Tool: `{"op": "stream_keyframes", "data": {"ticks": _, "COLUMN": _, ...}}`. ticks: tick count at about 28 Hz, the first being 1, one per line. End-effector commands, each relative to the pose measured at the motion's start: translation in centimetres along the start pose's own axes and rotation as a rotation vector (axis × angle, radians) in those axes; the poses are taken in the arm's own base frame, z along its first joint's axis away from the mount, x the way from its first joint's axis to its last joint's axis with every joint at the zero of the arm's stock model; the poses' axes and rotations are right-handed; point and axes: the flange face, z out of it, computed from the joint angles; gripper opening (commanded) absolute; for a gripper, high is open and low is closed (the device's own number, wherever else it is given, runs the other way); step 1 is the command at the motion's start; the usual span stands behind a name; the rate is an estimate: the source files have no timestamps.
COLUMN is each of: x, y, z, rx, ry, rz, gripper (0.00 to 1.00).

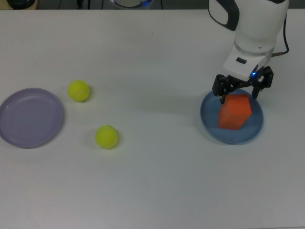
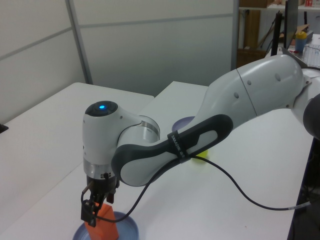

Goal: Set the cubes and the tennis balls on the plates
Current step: 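Open the gripper, release the cube and raise the gripper away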

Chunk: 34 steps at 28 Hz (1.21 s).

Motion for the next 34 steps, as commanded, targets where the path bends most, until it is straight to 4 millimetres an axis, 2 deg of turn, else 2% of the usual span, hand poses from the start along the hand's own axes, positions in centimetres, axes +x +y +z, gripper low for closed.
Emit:
{"op": "stream_keyframes", "data": {"ticks": 1, "x": -0.2, "y": 0.0, "z": -3.4, "rx": -0.010, "ry": 0.010, "rz": 0.042, "gripper": 1.00}}
{"op": "stream_keyframes", "data": {"ticks": 3, "x": 0.0, "y": 0.7, "z": -4.8, "rx": -0.012, "ry": 0.027, "rz": 0.082, "gripper": 1.00}}
{"op": "stream_keyframes", "data": {"ticks": 4, "x": 0.4, "y": 2.3, "z": -6.5, "rx": -0.019, "ry": 0.044, "rz": 0.121, "gripper": 1.00}}
{"op": "stream_keyframes", "data": {"ticks": 9, "x": 0.9, "y": 6.9, "z": -10.3, "rx": -0.041, "ry": 0.048, "rz": 0.175, "gripper": 1.00}}
{"op": "stream_keyframes", "data": {"ticks": 10, "x": 1.1, "y": 10.1, "z": -11.3, "rx": -0.065, "ry": 0.035, "rz": 0.187, "gripper": 1.00}}
{"op": "stream_keyframes", "data": {"ticks": 13, "x": 1.1, "y": 14.6, "z": -11.9, "rx": -0.085, "ry": -0.003, "rz": 0.201, "gripper": 1.00}}
{"op": "stream_keyframes", "data": {"ticks": 14, "x": 1.0, "y": 18.3, "z": -12.6, "rx": -0.072, "ry": -0.025, "rz": 0.226, "gripper": 1.00}}
{"op": "stream_keyframes", "data": {"ticks": 16, "x": 0.5, "y": 22.3, "z": -13.5, "rx": -0.046, "ry": -0.043, "rz": 0.252, "gripper": 1.00}}
{"op": "stream_keyframes", "data": {"ticks": 18, "x": -0.6, "y": 25.5, "z": -13.6, "rx": -0.021, "ry": -0.068, "rz": 0.268, "gripper": 1.00}}
{"op": "stream_keyframes", "data": {"ticks": 19, "x": -2.0, "y": 28.0, "z": -13.8, "rx": -0.009, "ry": -0.082, "rz": 0.281, "gripper": 1.00}}
{"op": "stream_keyframes", "data": {"ticks": 23, "x": -4.9, "y": 31.2, "z": -13.4, "rx": -0.012, "ry": -0.111, "rz": 0.308, "gripper": 1.00}}
{"op": "stream_keyframes", "data": {"ticks": 24, "x": -6.2, "y": 32.7, "z": -13.5, "rx": -0.011, "ry": -0.121, "rz": 0.313, "gripper": 1.00}}
{"op": "stream_keyframes", "data": {"ticks": 28, "x": -8.7, "y": 35.3, "z": -13.0, "rx": -0.002, "ry": -0.116, "rz": 0.330, "gripper": 1.00}}
{"op": "stream_keyframes", "data": {"ticks": 30, "x": -10.4, "y": 37.0, "z": -12.2, "rx": -0.002, "ry": -0.089, "rz": 0.346, "gripper": 1.00}}
{"op": "stream_keyframes", "data": {"ticks": 34, "x": -12.0, "y": 39.4, "z": -10.4, "rx": -0.005, "ry": -0.094, "rz": 0.340, "gripper": 1.00}}
